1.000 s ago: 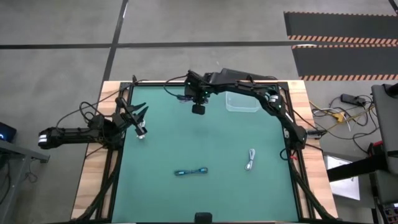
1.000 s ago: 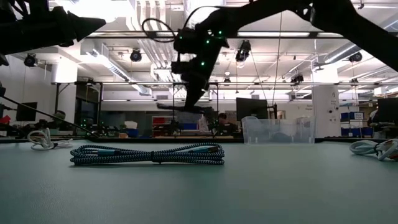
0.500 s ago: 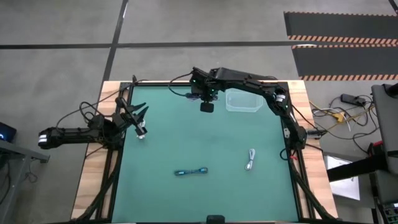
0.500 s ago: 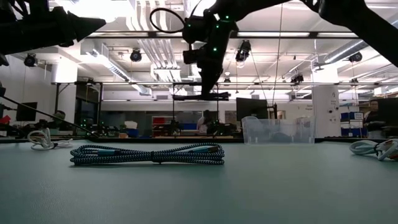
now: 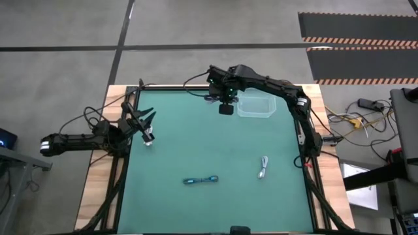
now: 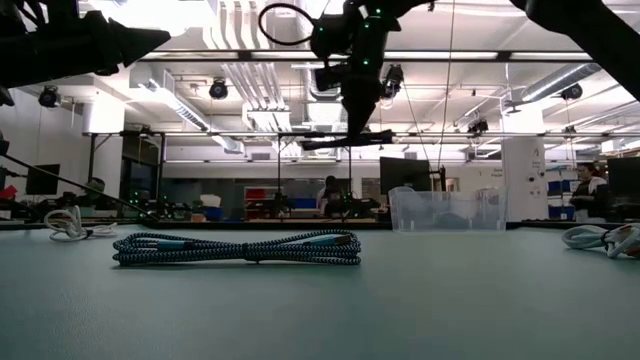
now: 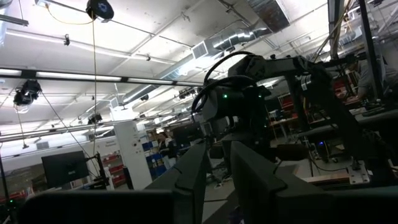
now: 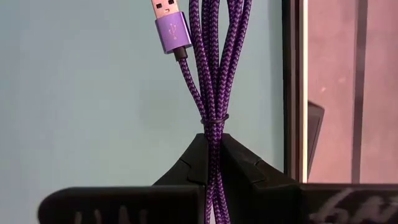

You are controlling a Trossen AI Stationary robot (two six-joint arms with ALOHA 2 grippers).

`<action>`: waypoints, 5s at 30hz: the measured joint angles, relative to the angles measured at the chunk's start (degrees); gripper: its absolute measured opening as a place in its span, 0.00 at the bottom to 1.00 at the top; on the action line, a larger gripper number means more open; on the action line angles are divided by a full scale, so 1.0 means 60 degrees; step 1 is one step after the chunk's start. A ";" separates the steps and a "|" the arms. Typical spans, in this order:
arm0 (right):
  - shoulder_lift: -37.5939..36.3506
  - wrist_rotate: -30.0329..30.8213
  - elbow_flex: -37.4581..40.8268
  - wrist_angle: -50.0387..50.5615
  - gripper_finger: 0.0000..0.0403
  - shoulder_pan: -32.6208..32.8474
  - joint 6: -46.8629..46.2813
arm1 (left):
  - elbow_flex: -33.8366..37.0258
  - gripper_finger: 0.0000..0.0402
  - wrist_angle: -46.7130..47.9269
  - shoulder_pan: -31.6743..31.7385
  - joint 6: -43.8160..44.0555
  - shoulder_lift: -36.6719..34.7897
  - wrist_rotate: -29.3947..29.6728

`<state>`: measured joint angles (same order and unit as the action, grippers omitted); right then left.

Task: Pick and place USB-C Cables
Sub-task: Put the violet charger cable into the transparent bin

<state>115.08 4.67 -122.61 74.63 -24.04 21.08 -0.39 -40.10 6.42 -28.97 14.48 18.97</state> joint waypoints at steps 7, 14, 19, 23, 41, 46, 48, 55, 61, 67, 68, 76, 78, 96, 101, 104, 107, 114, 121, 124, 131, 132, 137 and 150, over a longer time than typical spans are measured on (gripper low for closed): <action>-0.0153 -0.0018 0.0013 0.0751 0.03 -0.0397 0.0015 | -0.0001 0.14 0.0007 -0.0003 0.0000 0.0000 -0.0002; -0.0671 -0.0039 0.0354 0.0900 0.03 -0.0646 -0.0154 | 0.0000 0.14 0.0019 -0.0001 0.0000 0.0000 -0.0001; -0.1195 -0.0066 0.1028 0.0667 0.03 -0.0684 -0.0147 | 0.0001 0.14 0.0022 -0.0003 0.0000 0.0000 0.0000; -0.1615 -0.0059 0.1697 0.0634 0.03 -0.0754 -0.0048 | -0.0002 0.14 0.0024 -0.0004 0.0000 0.0004 -0.0002; -0.4023 -0.0118 0.5524 -0.0853 0.03 -0.2147 0.0174 | 0.0001 0.14 0.0025 0.0000 0.0003 0.0002 -0.0002; -0.4204 -0.0120 0.6072 -0.0910 0.03 -0.2546 0.0385 | -0.0002 0.14 0.0022 0.0000 0.0000 0.0002 -0.0002; -0.4229 -0.0131 0.6287 -0.1034 0.03 -0.2647 0.0753 | 0.0002 0.14 0.0022 0.0000 0.0000 0.0004 -0.0002; -0.4243 -0.0313 0.6953 -0.1891 0.03 -0.2854 0.1806 | 0.0002 0.14 0.0020 -0.0001 0.0000 0.0000 -0.0002; -0.4244 -0.0361 0.7324 -0.2188 0.03 -0.3026 0.2182 | 0.0002 0.14 0.0022 -0.0004 0.0000 0.0001 -0.0002; -0.4247 -0.0397 0.7463 -0.2305 0.03 -0.3167 0.2248 | -0.0002 0.14 0.0026 0.0000 0.0000 0.0003 -0.0002; -0.4246 -0.0393 0.7473 -0.2320 0.03 -0.3194 0.2248 | -0.0002 0.14 0.0029 -0.0004 0.0000 0.0000 -0.0002; -0.4247 -0.0546 0.7507 -0.2502 0.03 -0.3277 0.2274 | -0.0002 0.14 0.0036 -0.0002 0.0000 0.0002 -0.0002; -0.4246 -0.0546 0.7519 -0.2565 0.03 -0.3277 0.2279 | -0.0002 0.14 0.0037 -0.0001 0.0000 0.0001 0.0001; -0.4243 -0.0546 0.7963 -0.3124 0.03 -0.3277 0.2247 | -0.0002 0.14 0.0044 0.0000 0.0000 0.0003 -0.0002; -0.4243 -0.0546 0.7967 -0.3351 0.03 -0.3277 0.2244 | -0.0002 0.14 0.0044 -0.0002 0.0000 0.0002 -0.0002; -0.4246 -0.0546 0.7978 -0.3378 0.03 -0.3277 0.2244 | 0.0001 0.14 0.0044 -0.0004 0.0000 0.0000 -0.0002; -0.4243 -0.0546 0.7978 -0.3406 0.03 -0.3277 0.2205 | 0.0002 0.14 0.0044 -0.0004 0.0000 0.0004 -0.0002; -0.4243 -0.0546 0.7992 -0.3494 0.03 -0.3277 0.2168 | -0.0002 0.14 0.0044 -0.0004 0.0000 0.0004 -0.0002; -0.4243 -0.0546 0.8023 -0.3537 0.03 -0.3277 0.2168 | 0.0000 0.14 0.0042 0.0000 0.0000 0.0003 -0.0001; -0.4243 -0.0546 0.8025 -0.3553 0.03 -0.3273 0.2168 | -0.0002 0.14 0.0041 0.0000 0.0000 0.0000 0.0001; -0.4243 -0.0546 0.8054 -0.3574 0.03 -0.3277 0.2070 | -0.0001 0.14 0.0044 -0.0001 0.0000 0.0000 -0.0002; -0.4243 -0.0543 0.8073 -0.3585 0.03 -0.3277 0.2066 | 0.0001 0.14 0.0044 -0.0003 0.0000 0.0004 -0.0002; -0.4243 -0.0541 0.8305 -0.3708 0.03 -0.3285 0.1985 | 0.0002 0.14 0.0042 -0.0002 0.0000 0.0002 0.0000; -0.4236 -0.0532 0.9024 -0.4504 0.03 -0.3313 0.2098 | 0.0002 0.14 0.0040 0.0000 0.0000 0.0003 -0.0002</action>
<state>89.67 1.48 -68.46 47.61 -43.92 33.67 -0.38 -39.86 6.42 -28.97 14.50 18.96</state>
